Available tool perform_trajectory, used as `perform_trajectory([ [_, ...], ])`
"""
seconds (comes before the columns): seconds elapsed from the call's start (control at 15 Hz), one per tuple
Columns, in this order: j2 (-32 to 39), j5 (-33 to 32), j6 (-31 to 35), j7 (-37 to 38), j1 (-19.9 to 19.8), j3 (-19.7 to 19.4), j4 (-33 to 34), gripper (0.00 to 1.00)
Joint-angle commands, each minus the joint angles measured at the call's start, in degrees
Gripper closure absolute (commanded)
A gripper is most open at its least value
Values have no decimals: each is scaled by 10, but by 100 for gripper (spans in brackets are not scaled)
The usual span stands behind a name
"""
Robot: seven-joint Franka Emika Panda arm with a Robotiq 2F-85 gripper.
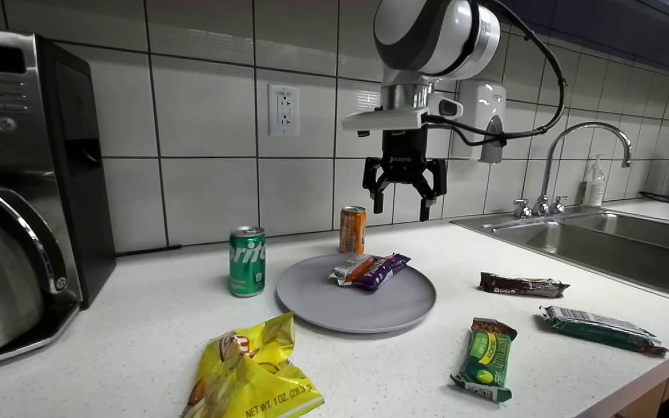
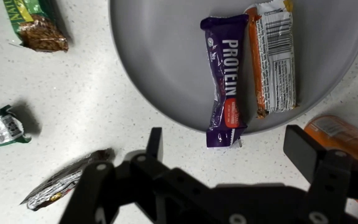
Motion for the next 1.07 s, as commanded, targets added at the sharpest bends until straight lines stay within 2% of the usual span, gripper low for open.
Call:
perform_trajectory([
  [0.0, -45, 11, -16, 22, -6, -5, -36, 0],
  [0.67, -103, -8, 25, 274, -4, -21, -125, 0],
  [1.0, -153, -49, 38, 374, -12, -26, -181, 0],
])
